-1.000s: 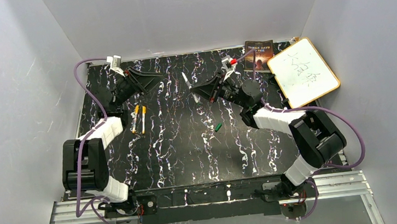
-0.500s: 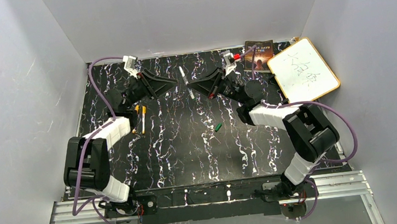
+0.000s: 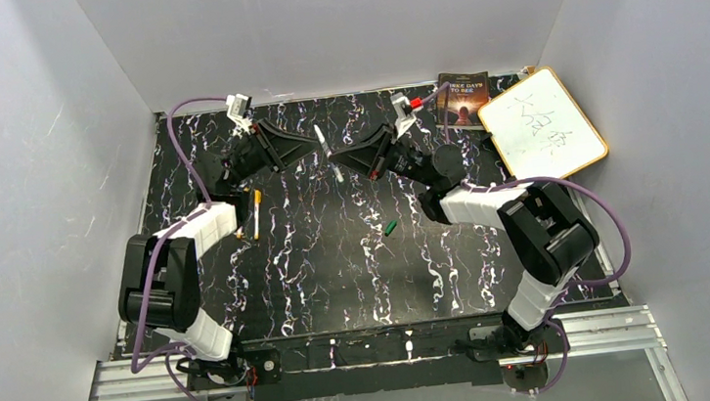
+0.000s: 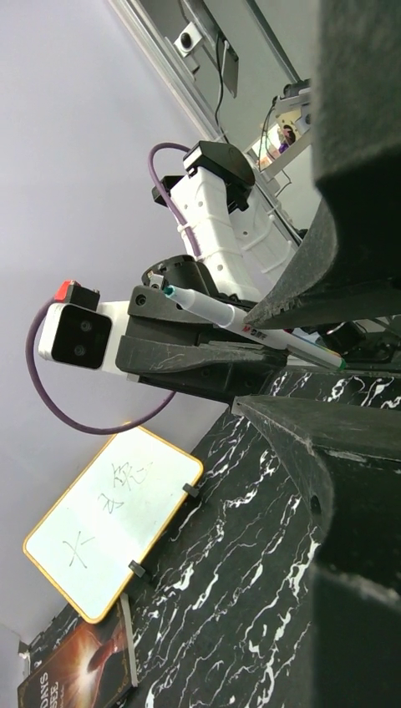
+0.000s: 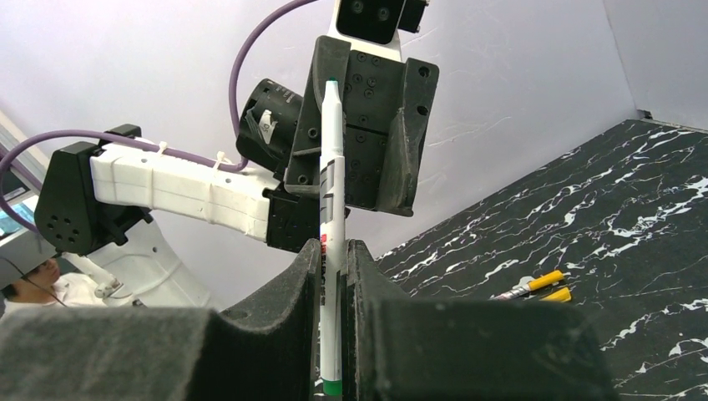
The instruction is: Insert the pens into the pen caps
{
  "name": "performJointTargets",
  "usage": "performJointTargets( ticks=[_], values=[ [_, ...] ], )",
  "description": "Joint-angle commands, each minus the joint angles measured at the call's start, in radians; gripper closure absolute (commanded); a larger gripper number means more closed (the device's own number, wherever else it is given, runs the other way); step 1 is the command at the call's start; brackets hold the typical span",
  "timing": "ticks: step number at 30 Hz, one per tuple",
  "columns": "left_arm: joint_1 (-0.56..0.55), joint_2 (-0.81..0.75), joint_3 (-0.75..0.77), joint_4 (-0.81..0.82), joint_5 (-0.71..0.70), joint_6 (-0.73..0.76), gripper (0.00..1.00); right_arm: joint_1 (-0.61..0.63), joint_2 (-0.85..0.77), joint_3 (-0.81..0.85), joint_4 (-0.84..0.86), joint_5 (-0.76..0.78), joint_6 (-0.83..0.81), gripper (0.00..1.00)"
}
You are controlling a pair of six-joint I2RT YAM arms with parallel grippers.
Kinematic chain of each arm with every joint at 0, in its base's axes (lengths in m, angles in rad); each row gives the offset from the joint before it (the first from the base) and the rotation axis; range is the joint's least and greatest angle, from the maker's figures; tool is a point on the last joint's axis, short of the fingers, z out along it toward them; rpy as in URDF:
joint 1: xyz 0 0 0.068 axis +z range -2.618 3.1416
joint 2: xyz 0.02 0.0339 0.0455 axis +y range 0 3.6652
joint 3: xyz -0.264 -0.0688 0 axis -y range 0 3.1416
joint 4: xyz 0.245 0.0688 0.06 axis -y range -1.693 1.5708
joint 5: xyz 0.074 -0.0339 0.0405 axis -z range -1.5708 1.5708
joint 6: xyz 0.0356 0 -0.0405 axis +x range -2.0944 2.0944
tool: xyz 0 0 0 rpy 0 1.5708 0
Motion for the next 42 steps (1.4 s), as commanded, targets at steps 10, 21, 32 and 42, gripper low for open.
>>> performJointTargets(
  ticks=[10, 21, 32, 42],
  values=[
    [-0.031, -0.015, 0.061, 0.348, 0.019, -0.025, 0.7, 0.027, 0.034, 0.065, 0.082, 0.001, 0.009, 1.0],
    [-0.031, -0.015, 0.052, 0.358, 0.03, -0.033, 0.82, 0.026, 0.045, 0.077, 0.124, 0.014, 0.038, 1.0],
    [-0.034, -0.019, 0.045, 0.362, 0.047, -0.04, 1.0, 0.026, 0.079, 0.108, 0.12, 0.015, 0.036, 1.0],
    [-0.023, 0.003, 0.12, 0.327, 0.224, -0.027, 1.0, 0.012, -0.13, 0.036, -0.135, -0.022, -0.152, 0.6]
  ],
)
